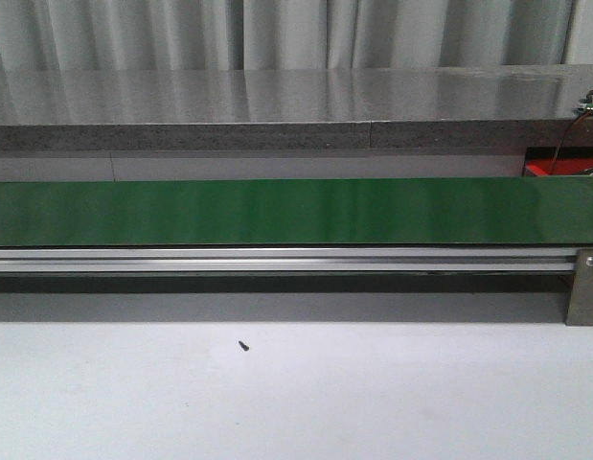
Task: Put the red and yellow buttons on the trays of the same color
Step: 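Grasp a third red push-button with the left gripper, then place the third red button on the conveyor start and release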
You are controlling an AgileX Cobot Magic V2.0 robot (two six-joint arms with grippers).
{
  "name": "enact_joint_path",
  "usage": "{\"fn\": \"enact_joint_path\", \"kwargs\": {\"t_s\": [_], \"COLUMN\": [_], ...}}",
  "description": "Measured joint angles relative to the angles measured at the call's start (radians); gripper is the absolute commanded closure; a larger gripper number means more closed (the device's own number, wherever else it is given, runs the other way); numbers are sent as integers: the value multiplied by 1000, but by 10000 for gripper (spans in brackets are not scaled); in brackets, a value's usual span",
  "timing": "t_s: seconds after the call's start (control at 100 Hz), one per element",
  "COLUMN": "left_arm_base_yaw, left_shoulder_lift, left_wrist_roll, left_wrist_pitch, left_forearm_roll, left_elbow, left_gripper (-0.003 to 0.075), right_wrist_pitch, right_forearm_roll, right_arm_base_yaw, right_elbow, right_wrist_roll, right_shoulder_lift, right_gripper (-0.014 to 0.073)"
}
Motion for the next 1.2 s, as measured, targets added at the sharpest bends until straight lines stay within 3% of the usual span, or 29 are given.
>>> {"fn": "enact_joint_path", "kwargs": {"t_s": [0.19, 0.96, 1.03, 1.12, 1.2], "left_arm_base_yaw": [-19, -187, -186, -186, -186], "left_shoulder_lift": [-8, 41, 43, 43, 43], "left_wrist_roll": [66, 99, 99, 99, 99], "left_wrist_pitch": [65, 73, 73, 68, 62], "left_forearm_roll": [-64, -68, -66, -63, -63], "left_elbow": [-4, -4, -4, -4, -4], "left_gripper": [534, 519, 444, 246, 113], "right_wrist_pitch": [0, 0, 0, 0, 0], "right_forearm_roll": [0, 0, 0, 0, 0], "right_arm_base_yaw": [0, 0, 0, 0, 0], "right_elbow": [0, 0, 0, 0, 0], "right_wrist_roll": [0, 0, 0, 0, 0], "right_shoulder_lift": [0, 0, 0, 0, 0], "right_gripper": [662, 662, 662, 662, 662]}}
